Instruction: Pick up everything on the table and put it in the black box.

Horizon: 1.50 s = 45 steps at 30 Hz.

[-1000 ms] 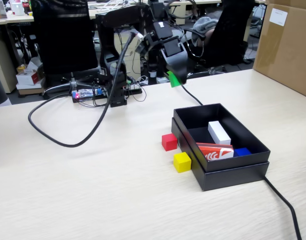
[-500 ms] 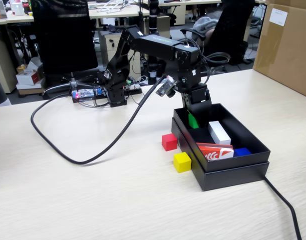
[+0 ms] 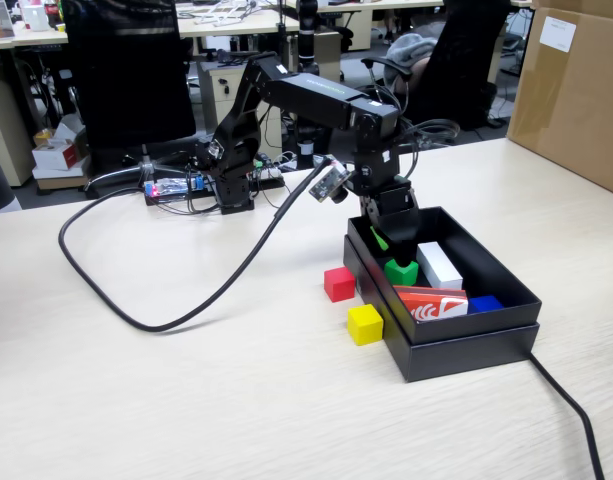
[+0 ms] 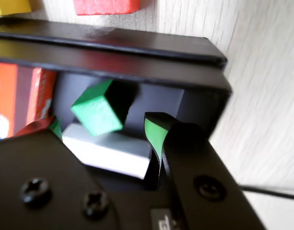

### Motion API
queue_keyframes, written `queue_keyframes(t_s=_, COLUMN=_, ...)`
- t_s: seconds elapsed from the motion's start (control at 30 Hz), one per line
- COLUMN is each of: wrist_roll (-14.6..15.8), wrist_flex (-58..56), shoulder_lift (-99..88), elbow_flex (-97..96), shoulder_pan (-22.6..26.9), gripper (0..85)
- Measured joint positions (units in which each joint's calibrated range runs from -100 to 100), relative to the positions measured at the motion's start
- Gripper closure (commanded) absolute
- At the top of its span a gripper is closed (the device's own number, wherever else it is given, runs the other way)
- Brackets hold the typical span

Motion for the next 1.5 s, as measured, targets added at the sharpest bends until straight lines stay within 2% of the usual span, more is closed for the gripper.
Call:
queue_keyframes(t_s=0.3, wrist_roll=-0.7, wrist_flex=0.0, shoulder_lift=-26.7, elbow_flex=0.2, shoulder_pan=-1.2, gripper=48.3)
queue_keyframes(t_s=0.37, wrist_roll=-2.1, wrist_flex=-0.1, shoulder_lift=-30.2, elbow_flex=0.2, shoulder_pan=-1.7, gripper=48.1)
queue_keyframes(t_s=0.5, wrist_roll=-5.7, wrist_flex=-0.1, shoulder_lift=-32.4, elbow_flex=-1.9, shoulder_pan=-3.9, gripper=40.3)
queue_keyframes(t_s=0.63, wrist_roll=-9.2, wrist_flex=-0.1, shoulder_lift=-32.4, elbow_flex=-10.4, shoulder_pan=-6.2, gripper=39.9)
queue_keyframes(t_s=0.73, wrist_roll=-10.3, wrist_flex=-0.1, shoulder_lift=-32.4, elbow_flex=-14.3, shoulder_pan=-6.9, gripper=39.2)
queue_keyframes(t_s=1.0, wrist_roll=-10.7, wrist_flex=6.7, shoulder_lift=-28.9, elbow_flex=-26.6, shoulder_pan=-7.3, gripper=39.2)
queue_keyframes(t_s=1.17, wrist_roll=-10.7, wrist_flex=12.1, shoulder_lift=-20.7, elbow_flex=-27.1, shoulder_pan=-7.6, gripper=39.4)
queue_keyframes(t_s=1.5, wrist_roll=-10.7, wrist_flex=15.3, shoulder_lift=-13.1, elbow_flex=-27.1, shoulder_pan=-7.5, gripper=39.4)
